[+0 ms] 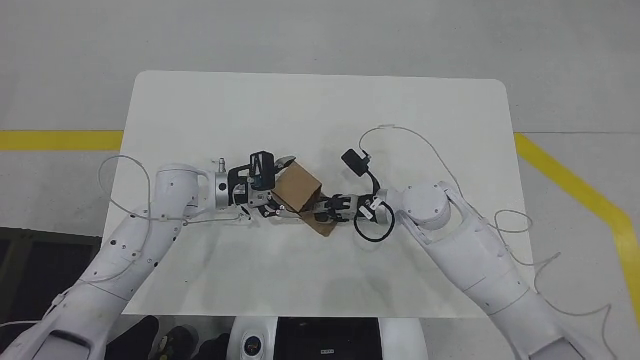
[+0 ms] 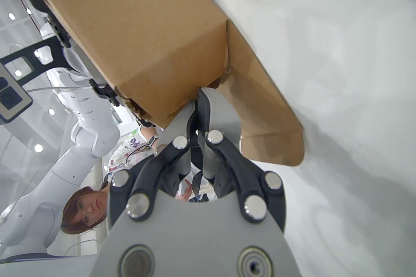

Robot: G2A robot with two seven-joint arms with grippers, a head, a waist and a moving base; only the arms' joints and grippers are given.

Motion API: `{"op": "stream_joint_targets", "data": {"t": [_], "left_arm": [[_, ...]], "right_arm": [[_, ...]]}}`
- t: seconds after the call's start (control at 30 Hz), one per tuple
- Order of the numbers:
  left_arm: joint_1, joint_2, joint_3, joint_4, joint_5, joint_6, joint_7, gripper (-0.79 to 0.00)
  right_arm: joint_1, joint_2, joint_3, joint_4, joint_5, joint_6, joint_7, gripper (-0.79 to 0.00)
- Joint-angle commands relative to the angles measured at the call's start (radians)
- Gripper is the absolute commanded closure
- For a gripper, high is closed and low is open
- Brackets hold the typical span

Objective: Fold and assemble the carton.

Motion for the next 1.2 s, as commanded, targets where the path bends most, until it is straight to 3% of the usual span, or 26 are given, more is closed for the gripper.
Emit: {"op": "stream_joint_targets", "data": {"t": [0.0, 0.6, 0.87, 1.17], "left_arm": [[0.001, 0.001, -0.002, 0.000, 0.001, -0.001, 0.000, -0.785], [0.012, 0.009, -0.019, 0.007, 0.021, 0.001, -0.012, -0.785], [0.018, 0.011, -0.029, 0.011, 0.014, 0.012, -0.019, -0.785], [0.030, 0.012, -0.037, -0.001, -0.012, 0.014, -0.055, -0.785]], "right_arm": [[0.001, 0.000, 0.004, -0.004, -0.004, -0.011, -0.016, 0.000], [0.013, -0.009, 0.008, 0.005, 0.013, -0.053, -0.016, 0.000], [-0.032, 0.018, 0.070, -0.087, -0.035, -0.006, 0.039, 0.000], [-0.103, 0.017, 0.041, -0.169, -0.040, 0.047, -0.024, 0.000]]}}
